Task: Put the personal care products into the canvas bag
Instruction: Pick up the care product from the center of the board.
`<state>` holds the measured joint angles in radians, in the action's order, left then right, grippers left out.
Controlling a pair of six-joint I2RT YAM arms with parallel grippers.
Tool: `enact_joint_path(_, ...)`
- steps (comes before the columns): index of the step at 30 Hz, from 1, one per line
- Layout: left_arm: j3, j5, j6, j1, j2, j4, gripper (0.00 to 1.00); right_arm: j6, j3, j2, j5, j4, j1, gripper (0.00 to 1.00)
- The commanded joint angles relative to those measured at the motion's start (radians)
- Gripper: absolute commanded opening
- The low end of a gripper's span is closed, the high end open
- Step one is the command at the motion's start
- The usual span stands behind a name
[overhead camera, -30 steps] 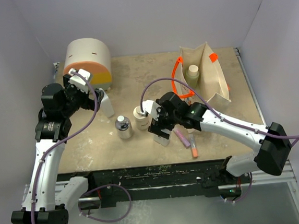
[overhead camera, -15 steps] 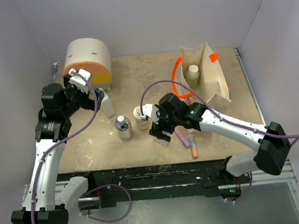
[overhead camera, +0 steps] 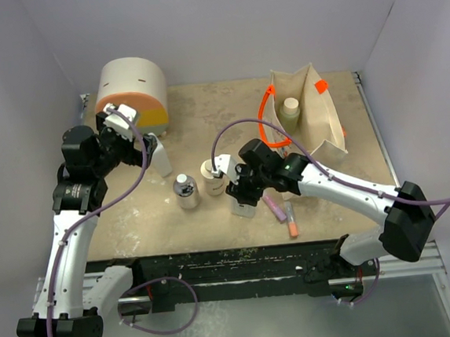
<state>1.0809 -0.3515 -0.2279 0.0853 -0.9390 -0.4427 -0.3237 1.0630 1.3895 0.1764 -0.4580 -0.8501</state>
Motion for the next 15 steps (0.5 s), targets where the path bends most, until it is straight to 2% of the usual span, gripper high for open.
enact_joint_path(1, 0.022, -0.013, -0.001, -0.006, 0.027, 0.031, 0.99, -0.017, 0.010, -0.022, 0.005, 0.029, 0.008, 0.44)
enact_joint_path(4, 0.027, -0.011, -0.004, -0.007, 0.027, 0.030, 0.99, -0.056, 0.021, -0.041, 0.014, 0.040, 0.008, 0.32)
enact_joint_path(9, 0.047, -0.010, -0.004, -0.007, 0.002, 0.023, 0.99, -0.137, 0.061, -0.055, 0.039, 0.028, 0.023, 0.07)
enact_joint_path(11, 0.054, -0.012, -0.005, -0.007, -0.007, 0.019, 0.99, -0.163, 0.079, -0.052, 0.053, 0.020, 0.032, 0.01)
enact_joint_path(15, 0.062, -0.018, 0.000, -0.007, -0.009, 0.010, 0.99, -0.210, 0.126, -0.046, 0.089, 0.002, 0.071, 0.00)
